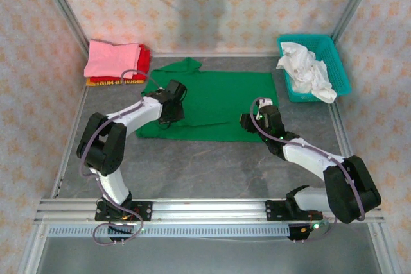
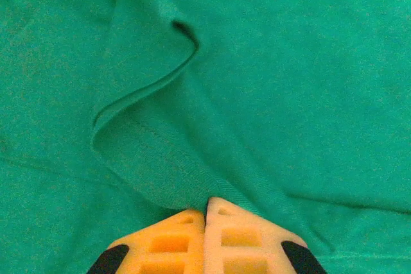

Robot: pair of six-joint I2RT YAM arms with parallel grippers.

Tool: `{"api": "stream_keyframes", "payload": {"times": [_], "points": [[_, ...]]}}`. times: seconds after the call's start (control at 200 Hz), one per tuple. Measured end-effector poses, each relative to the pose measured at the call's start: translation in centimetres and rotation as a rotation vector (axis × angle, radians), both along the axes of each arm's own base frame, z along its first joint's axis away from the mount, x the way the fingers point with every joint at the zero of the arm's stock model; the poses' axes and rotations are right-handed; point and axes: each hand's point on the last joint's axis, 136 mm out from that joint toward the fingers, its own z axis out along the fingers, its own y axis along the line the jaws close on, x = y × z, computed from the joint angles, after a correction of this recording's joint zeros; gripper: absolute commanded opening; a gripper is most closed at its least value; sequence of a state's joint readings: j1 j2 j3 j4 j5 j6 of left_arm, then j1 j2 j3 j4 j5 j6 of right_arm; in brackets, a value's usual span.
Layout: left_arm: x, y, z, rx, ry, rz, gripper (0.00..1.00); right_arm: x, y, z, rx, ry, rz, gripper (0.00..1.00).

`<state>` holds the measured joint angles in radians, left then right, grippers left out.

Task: Fold and stack the t-shirts

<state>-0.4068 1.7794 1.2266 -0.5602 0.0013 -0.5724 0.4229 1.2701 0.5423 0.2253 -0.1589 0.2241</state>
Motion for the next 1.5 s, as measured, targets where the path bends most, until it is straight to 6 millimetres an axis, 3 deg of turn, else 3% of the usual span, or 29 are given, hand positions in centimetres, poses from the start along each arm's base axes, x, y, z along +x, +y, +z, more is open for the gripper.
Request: {"api": "stream_keyframes", "payload": {"times": [0.27, 0.33, 0.41, 0.555, 0.721, 0.826, 0.971, 1.051, 1.126, 1.266, 1.431, 1.501], "points": [[4.4, -2.8, 0.8, 0.059, -0.025, -0.075, 0.0, 0.0, -0.1, 0.2, 0.0, -0.006, -0.006, 0.49], [5.4, -3.2, 0.7, 0.08, -0.025, -0.091, 0.21, 0.0, -0.1, 0.2, 0.002, -0.005, -0.007, 0.49], [6.9, -3.8, 0.8, 0.116, -0.024, -0.124, 0.33, 0.0, -0.1, 0.2, 0.002, -0.005, -0.007, 0.49], [9.0, -5.6, 2.0, 0.142, -0.061, -0.181, 0.41, 0.0, -0.1, 0.2, 0.002, -0.005, -0.007, 0.5], [8.3, -7.2, 3.8, 0.13, -0.113, -0.244, 0.46, 0.0, -0.1, 0.2, 0.001, -0.005, -0.008, 0.51], [6.3, -5.2, 5.0, 0.102, -0.145, -0.222, 0.46, 0.1, -0.2, 0.2, -0.001, -0.007, -0.011, 0.49], [5.3, 1.6, 6.8, 0.053, -0.199, -0.086, 0.46, 0.1, -0.2, -0.1, 0.0, 0.01, -0.019, 0.47], [5.8, 5.1, 6.0, 0.021, -0.192, -0.004, 0.46, 0.7, -0.5, -0.7, 0.01, 0.067, -0.052, 0.45], [6.0, 7.6, 3.8, 0.012, -0.149, 0.051, 0.45, 2.0, -1.3, -1.2, 0.037, 0.135, -0.11, 0.43], [5.0, 7.4, -0.2, -0.014, -0.06, 0.042, 0.43, 4.6, -3.1, -3.5, 0.051, 0.283, -0.23, 0.43], [2.7, 7.2, -3.5, -0.059, 0.015, 0.06, 0.42, 3.8, -4.6, -8.5, 0.02, 0.48, -0.314, 0.44], [1.8, 7.9, -4.6, -0.063, 0.038, 0.088, 0.42, 4.6, -4.9, -8.3, 0.038, 0.479, -0.336, 0.44]]}}
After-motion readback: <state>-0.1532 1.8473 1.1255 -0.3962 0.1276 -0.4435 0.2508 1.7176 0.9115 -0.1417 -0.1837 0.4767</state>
